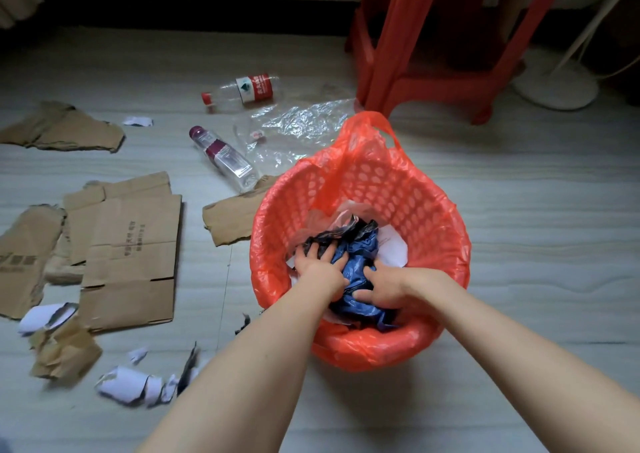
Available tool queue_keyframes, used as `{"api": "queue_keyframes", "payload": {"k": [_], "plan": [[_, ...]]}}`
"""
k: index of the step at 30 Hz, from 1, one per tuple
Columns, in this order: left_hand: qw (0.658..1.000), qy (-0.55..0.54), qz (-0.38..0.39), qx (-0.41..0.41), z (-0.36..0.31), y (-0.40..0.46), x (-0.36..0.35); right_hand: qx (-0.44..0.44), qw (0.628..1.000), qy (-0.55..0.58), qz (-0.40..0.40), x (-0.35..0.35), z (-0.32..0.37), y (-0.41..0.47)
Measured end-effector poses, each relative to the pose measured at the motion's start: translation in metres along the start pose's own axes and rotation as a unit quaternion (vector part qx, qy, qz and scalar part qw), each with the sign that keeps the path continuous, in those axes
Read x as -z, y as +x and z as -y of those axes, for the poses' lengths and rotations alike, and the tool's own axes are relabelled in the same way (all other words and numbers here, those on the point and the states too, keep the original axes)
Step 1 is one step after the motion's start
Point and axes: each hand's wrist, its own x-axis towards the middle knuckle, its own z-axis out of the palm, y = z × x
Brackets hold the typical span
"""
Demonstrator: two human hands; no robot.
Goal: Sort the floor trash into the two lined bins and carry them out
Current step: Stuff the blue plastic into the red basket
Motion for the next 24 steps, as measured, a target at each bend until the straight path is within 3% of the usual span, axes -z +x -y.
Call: {"api": "queue_keyframes", "payload": {"k": [6, 15, 24], "plan": [[1.0, -0.014, 0.001, -0.027, 0.004, -0.012, 0.009, 0.012, 0.997, -0.081, 0.009, -0.004, 0.005, -0.023], [0.999, 0.003, 0.026, -0.02, 0.01, -0.019, -0.004, -0.014, 0.99, -0.137, 0.009, -0.015, 0.022, 0.021], [1.0, -0.004, 0.008, -0.015, 0.011, -0.033, -0.002, 0.021, 0.988, -0.139, -0.066, -0.019, 0.014, 0.009]]}}
